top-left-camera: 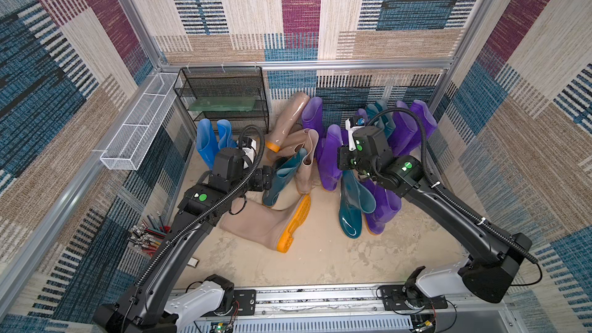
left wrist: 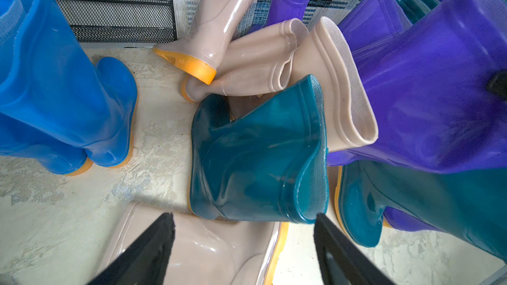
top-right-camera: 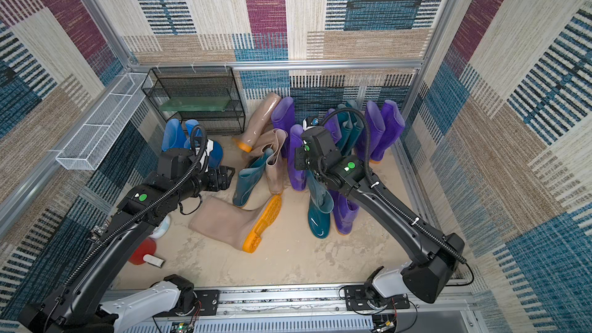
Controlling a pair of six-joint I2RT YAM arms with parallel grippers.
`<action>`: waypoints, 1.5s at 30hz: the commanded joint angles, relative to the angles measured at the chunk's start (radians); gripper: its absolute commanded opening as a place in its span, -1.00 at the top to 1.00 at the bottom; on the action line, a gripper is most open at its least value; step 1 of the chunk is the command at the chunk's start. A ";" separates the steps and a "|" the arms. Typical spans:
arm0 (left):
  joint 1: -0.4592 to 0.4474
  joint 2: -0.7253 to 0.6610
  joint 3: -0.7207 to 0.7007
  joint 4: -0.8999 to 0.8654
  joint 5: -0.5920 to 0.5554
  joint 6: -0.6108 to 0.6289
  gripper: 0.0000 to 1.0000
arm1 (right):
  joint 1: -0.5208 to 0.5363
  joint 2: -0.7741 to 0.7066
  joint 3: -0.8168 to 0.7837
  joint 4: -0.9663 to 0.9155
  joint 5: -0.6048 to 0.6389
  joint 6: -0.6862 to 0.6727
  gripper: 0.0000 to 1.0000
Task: Match and arrange rain boots in pairs
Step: Place the rain boots at the center of the board, then adjust the rain boot at the center of the board.
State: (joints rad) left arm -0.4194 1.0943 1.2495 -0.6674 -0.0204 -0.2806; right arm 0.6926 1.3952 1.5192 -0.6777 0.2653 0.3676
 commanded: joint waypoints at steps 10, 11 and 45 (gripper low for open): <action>0.001 0.031 0.006 0.031 0.043 0.006 -0.64 | -0.050 0.110 -0.058 0.054 -0.026 0.097 0.94; -0.001 0.032 0.006 0.031 0.039 0.007 -0.64 | -0.055 0.131 -0.036 0.021 -0.017 0.121 0.93; 0.270 -0.386 -0.825 0.128 -0.059 -0.900 -0.71 | 0.381 0.109 0.014 0.180 0.123 -0.015 -0.89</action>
State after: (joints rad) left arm -0.1669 0.7254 0.4622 -0.6052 -0.1452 -1.1275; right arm 1.0748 1.4944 1.5219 -0.5488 0.4145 0.3168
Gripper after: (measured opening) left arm 0.852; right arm 0.947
